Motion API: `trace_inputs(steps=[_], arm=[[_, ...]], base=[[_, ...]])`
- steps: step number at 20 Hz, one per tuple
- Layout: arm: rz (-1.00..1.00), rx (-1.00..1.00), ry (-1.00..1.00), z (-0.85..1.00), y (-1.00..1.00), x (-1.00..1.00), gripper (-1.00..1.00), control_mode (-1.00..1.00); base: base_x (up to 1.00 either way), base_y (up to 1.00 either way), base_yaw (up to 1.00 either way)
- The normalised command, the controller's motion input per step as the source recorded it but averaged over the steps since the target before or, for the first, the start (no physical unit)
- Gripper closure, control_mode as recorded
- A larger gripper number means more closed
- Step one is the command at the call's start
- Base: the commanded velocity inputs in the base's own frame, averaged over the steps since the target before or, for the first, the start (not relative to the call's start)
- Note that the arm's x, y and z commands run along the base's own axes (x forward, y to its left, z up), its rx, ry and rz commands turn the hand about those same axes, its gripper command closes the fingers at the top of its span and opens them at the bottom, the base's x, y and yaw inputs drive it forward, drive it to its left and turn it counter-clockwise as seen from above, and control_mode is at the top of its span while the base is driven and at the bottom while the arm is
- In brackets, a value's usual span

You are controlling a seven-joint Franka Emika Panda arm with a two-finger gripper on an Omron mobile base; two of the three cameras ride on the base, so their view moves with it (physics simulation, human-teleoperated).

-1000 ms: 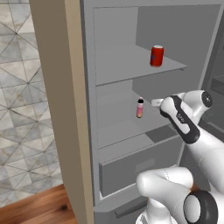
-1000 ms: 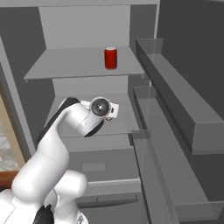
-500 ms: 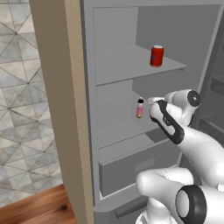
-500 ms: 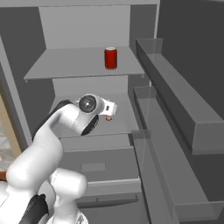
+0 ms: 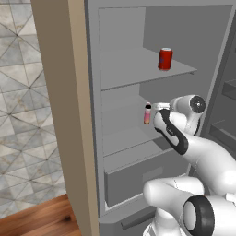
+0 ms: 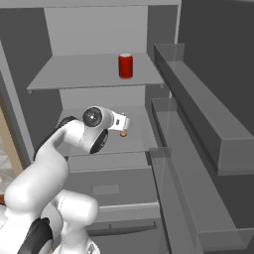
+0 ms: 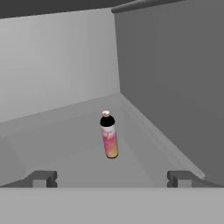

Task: Open the fridge, grab two sodas, and place both sodas inside the bowl with ice on the dining counter.

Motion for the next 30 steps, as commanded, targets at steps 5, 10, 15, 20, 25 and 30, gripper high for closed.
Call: trace_inputs(steps=[5, 10, 15, 20, 25, 30], arm=[[0.0, 0.0, 0.0, -0.01, 0.0, 0.0, -1.0, -1.0], [0.0, 0.0, -0.03, -0.11, 0.0, 0.0, -1.0, -1.0], [0.0, 0.0, -0.04, -0.13, 0.06, 0.01, -1.0, -1.0], [-0.03, -0.04, -0.02, -0.31, 0.0, 0.06, -1.0, -1.0], [-0.02, -0.09, 0.0, -0.11, 0.0, 0.18, -1.0, -1.0], [0.0, -0.07, 0.0, -0.08, 0.0, 0.21, -1.0, -1.0]], base=[[0.0, 0.0, 0.0], [0.0, 0.0, 0.0], [0.0, 0.0, 0.0], [0.0, 0.0, 0.0], [0.0, 0.0, 0.0], [0.0, 0.0, 0.0]])
